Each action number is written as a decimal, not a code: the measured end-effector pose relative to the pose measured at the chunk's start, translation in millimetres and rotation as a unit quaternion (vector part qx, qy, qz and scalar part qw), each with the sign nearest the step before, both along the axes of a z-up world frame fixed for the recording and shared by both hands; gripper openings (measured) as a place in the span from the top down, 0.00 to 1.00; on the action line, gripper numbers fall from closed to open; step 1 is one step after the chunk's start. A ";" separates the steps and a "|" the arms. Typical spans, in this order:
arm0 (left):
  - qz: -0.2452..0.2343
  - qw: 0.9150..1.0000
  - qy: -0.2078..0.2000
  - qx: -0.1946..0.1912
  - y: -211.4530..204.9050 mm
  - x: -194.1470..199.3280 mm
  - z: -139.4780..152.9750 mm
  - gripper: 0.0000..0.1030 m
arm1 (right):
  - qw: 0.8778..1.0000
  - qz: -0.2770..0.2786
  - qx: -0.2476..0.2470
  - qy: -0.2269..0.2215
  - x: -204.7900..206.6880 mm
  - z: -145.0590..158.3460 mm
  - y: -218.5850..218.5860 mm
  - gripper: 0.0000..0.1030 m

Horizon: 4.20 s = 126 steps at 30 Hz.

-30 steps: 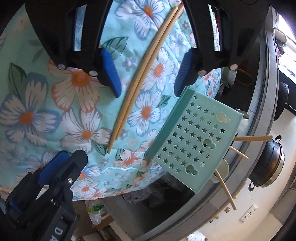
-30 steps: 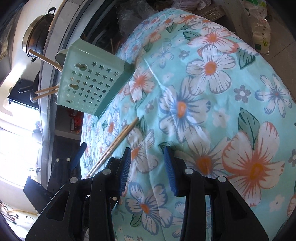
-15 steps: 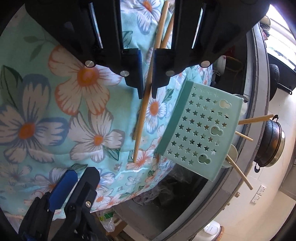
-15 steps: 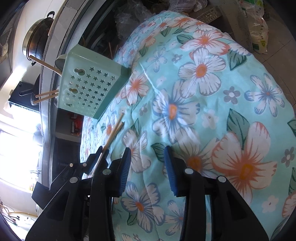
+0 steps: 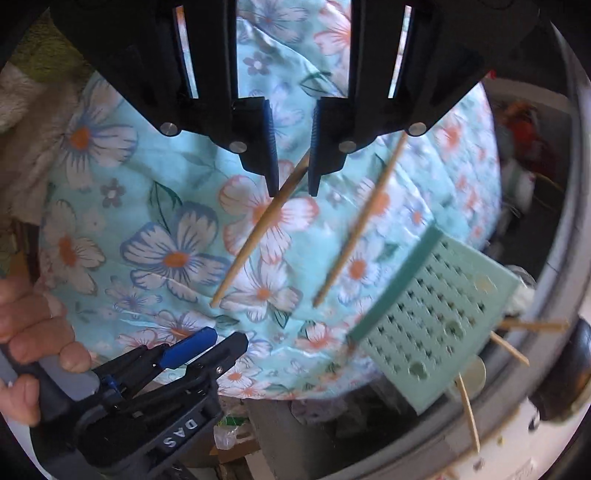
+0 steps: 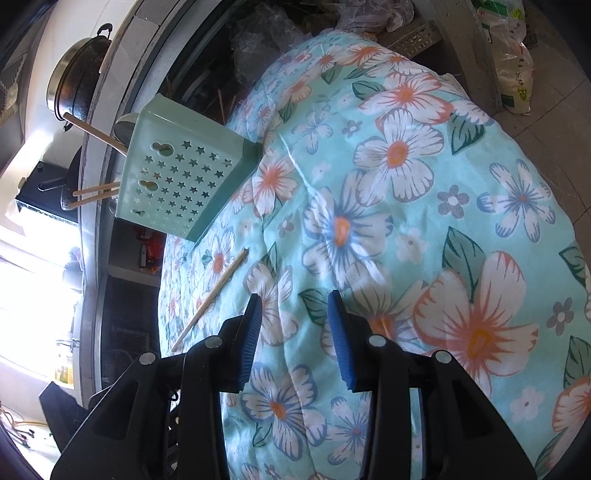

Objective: Organize utensils
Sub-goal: 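Grasp one chopstick with the left tool while the right tool grasps the other, then lift both held chopsticks upright toward the green holder, then insert the chopstick into the holder with the left tool and open it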

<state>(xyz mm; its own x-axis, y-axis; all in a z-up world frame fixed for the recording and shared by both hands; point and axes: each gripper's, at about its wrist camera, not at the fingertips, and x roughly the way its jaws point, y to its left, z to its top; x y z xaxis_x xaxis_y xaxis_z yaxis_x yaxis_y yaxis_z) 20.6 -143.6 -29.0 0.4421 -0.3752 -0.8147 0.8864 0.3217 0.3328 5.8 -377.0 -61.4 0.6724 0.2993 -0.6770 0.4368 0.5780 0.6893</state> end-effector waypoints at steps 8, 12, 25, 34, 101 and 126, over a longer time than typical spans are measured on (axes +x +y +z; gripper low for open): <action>-0.045 0.997 0.041 -0.054 -7.8 -3.4 14.9 0.62 | 1.000 -0.010 -0.005 -0.001 -6.0 4.0 -3.0 0.64; -0.092 0.995 -0.039 0.018 -40.8 -25.0 -11.2 0.62 | 1.000 -0.018 -0.006 0.002 -9.1 3.5 -5.9 0.64; -0.076 0.996 -0.048 -0.008 -37.7 -18.4 10.2 0.92 | 0.998 -0.055 -0.021 -0.020 -24.3 17.4 -12.9 0.64; 0.094 0.979 -0.065 -0.167 18.9 37.2 100.5 0.96 | 0.997 -0.035 0.017 -0.073 -5.0 34.0 4.7 0.64; 0.303 0.816 -0.020 -0.492 -17.2 237.3 207.6 0.94 | 0.956 -0.018 -0.235 -0.174 0.8 127.0 22.6 0.91; 0.307 0.865 0.108 -0.381 103.1 125.0 128.8 0.20 | 0.859 0.028 -0.379 -0.344 31.2 291.2 68.8 0.94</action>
<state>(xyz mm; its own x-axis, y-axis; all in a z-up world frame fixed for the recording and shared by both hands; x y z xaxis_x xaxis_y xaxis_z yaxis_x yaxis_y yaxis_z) 145.5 -40.5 99.8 0.6168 -0.5877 -0.5236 0.4849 0.8077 -0.3353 37.0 -308.2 229.8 0.9901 -0.0059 -0.1402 0.0328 0.9813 0.1899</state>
